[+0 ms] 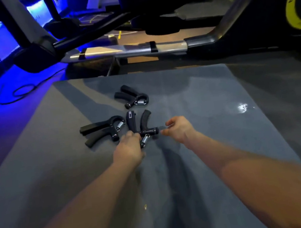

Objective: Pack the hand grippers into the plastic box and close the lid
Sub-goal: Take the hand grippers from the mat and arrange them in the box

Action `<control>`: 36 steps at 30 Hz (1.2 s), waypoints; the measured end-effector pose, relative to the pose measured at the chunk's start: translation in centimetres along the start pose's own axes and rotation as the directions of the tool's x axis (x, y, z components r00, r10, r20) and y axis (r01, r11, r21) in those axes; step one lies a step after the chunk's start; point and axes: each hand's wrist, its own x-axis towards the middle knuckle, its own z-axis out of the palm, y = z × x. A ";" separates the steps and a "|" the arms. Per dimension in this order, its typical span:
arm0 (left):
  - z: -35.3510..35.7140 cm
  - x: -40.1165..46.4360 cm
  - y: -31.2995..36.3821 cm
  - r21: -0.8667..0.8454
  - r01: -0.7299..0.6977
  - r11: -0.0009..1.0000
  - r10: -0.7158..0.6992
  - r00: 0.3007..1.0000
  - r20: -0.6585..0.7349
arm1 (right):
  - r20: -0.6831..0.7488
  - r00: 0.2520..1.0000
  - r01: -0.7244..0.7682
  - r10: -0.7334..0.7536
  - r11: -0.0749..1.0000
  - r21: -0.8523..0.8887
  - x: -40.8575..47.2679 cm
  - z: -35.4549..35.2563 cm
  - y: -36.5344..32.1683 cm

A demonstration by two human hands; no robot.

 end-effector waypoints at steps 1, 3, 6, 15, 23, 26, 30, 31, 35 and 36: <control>0.6 0.3 0.0 0.023 -0.005 1.000 0.005 1.000 -0.005 | -0.007 1.000 0.002 -0.002 1.000 -0.014 0.2 0.2 0.4; 1.7 0.7 -0.1 0.079 -0.012 0.997 0.016 0.999 -0.047 | -0.017 1.000 -0.004 0.003 0.999 -0.034 0.4 0.5 0.9; 2.5 1.2 0.0 0.165 -0.013 0.986 0.035 0.991 -0.131 | 0.000 1.000 -0.002 0.002 0.999 -0.042 0.6 0.9 1.6; 0.4 -0.7 3.4 0.294 -0.103 0.950 0.181 0.950 -0.254 | -0.008 1.000 0.025 -0.026 0.999 -0.044 -2.3 -1.8 1.7; -4.3 -5.6 13.4 -0.291 -0.146 0.946 0.075 0.967 -0.243 | -0.069 0.995 0.069 -0.073 0.996 -0.064 -8.2 -10.8 2.9; -4.5 -6.8 17.3 -0.379 -0.168 0.910 0.095 0.974 -0.204 | -0.073 0.994 0.067 -0.078 0.989 -0.134 -10.8 -14.6 4.6; -3.9 -9.0 22.9 -0.450 -0.214 0.867 0.161 0.975 -0.152 | -0.111 0.990 0.056 -0.086 0.966 -0.251 -14.4 -20.1 7.6; -3.6 -9.7 24.4 -0.486 -0.204 0.850 0.156 0.978 -0.138 | -0.119 0.989 0.053 -0.090 0.957 -0.285 -15.4 -21.4 8.5; -1.5 -11.2 30.7 -0.699 -0.095 0.709 0.112 0.993 -0.022 | -0.160 0.980 0.039 -0.114 0.911 -0.411 -18.6 -26.2 12.1; -1.0 -11.6 32.3 -0.759 -0.056 0.649 0.112 0.994 0.022 | -0.173 0.978 0.030 -0.120 0.892 -0.451 -19.3 -27.4 12.9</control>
